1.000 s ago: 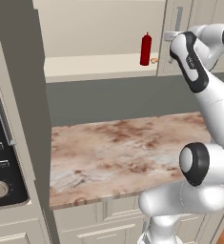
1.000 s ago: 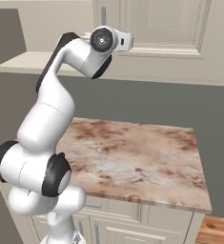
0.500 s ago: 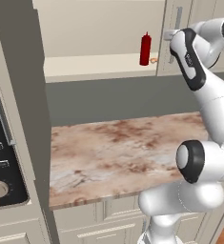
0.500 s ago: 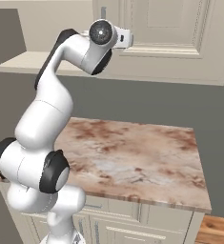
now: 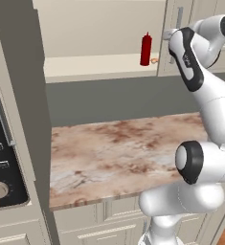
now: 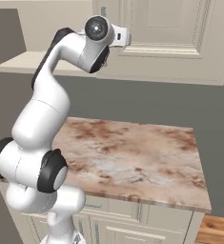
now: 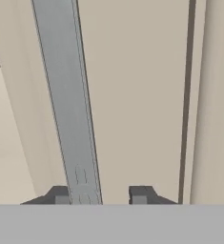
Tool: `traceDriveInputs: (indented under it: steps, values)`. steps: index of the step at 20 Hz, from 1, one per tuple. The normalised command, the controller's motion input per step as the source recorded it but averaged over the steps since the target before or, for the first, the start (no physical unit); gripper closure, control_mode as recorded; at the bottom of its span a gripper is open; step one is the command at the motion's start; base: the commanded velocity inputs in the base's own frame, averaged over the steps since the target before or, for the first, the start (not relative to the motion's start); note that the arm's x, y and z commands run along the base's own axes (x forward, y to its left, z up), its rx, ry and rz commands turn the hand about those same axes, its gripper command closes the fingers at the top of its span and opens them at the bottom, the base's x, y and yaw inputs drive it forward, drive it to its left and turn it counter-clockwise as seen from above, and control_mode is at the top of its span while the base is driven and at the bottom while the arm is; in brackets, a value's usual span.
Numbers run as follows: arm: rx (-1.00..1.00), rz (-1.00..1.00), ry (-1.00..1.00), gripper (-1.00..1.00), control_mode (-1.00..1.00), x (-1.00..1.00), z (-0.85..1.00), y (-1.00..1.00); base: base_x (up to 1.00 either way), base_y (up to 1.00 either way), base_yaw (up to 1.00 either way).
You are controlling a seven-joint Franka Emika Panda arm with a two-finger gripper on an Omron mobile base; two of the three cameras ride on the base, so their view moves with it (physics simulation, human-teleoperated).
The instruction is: The dining table condiment station is running low on ketchup. Refill the condiment station by opening the cabinet and taking the ketchup from the cabinet and placing it on the dining table.
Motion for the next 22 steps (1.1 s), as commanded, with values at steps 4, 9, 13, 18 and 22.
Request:
traceDriveInputs:
  steps: [4, 9, 13, 18, 22]
  values:
    - [-0.01, -0.02, 0.0, 1.0, -1.0, 0.0, 0.0, 0.06, 0.0, 0.0, 0.0]
    - [-0.02, -0.22, 0.0, 1.0, -1.0, -0.01, 0.0, 0.33, 0.0, 0.0, 0.0]
    - [-0.03, -0.39, 0.0, 1.0, -1.0, -0.18, 0.0, 0.44, 0.0, 0.0, 0.0]
    - [0.0, -0.37, 0.0, 1.0, -1.0, -0.57, 0.0, 0.12, 0.0, 0.0, 0.0]
    - [0.0, -0.2, -0.01, 1.0, -1.0, -0.87, -0.01, -0.04, 0.0, 0.0, 0.0]
